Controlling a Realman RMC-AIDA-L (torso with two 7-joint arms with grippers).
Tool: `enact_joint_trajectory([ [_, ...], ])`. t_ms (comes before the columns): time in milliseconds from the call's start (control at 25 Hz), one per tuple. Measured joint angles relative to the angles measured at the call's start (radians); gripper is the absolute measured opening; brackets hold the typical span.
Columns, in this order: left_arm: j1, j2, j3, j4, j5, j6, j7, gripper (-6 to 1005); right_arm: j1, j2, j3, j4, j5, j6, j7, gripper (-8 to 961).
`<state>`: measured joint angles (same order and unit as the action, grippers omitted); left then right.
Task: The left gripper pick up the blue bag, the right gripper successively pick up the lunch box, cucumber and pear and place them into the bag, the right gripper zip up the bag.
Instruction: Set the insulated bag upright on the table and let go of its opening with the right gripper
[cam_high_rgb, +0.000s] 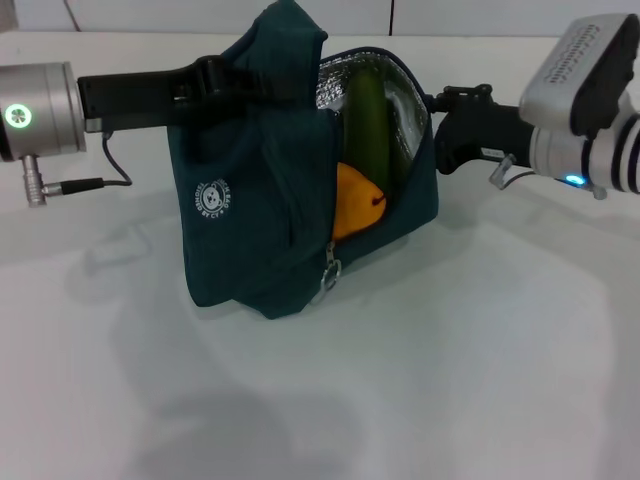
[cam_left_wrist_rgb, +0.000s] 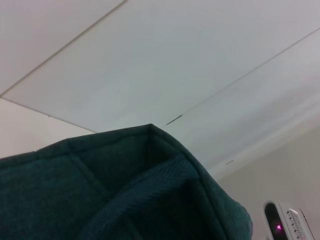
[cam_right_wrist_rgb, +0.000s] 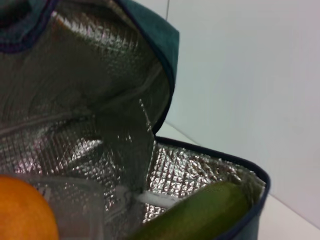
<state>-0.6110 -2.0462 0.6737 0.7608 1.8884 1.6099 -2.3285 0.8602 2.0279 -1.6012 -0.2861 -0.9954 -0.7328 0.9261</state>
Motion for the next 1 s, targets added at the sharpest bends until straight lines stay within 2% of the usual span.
enact_joint_trajectory([
  [160,0.000,0.003,0.000,0.000,0.000,-0.002,0.000,50,0.004,0.000,-0.069,-0.005,0.073,0.019,-0.023,548],
  [400,0.004,0.005,-0.001,0.000,0.000,-0.002,0.002,50,0.004,0.000,-0.076,-0.007,0.092,0.020,-0.038,485],
  [1000,0.013,0.014,-0.001,0.000,0.000,0.047,0.013,50,-0.008,0.000,-0.099,-0.011,0.093,0.013,-0.053,467],
])
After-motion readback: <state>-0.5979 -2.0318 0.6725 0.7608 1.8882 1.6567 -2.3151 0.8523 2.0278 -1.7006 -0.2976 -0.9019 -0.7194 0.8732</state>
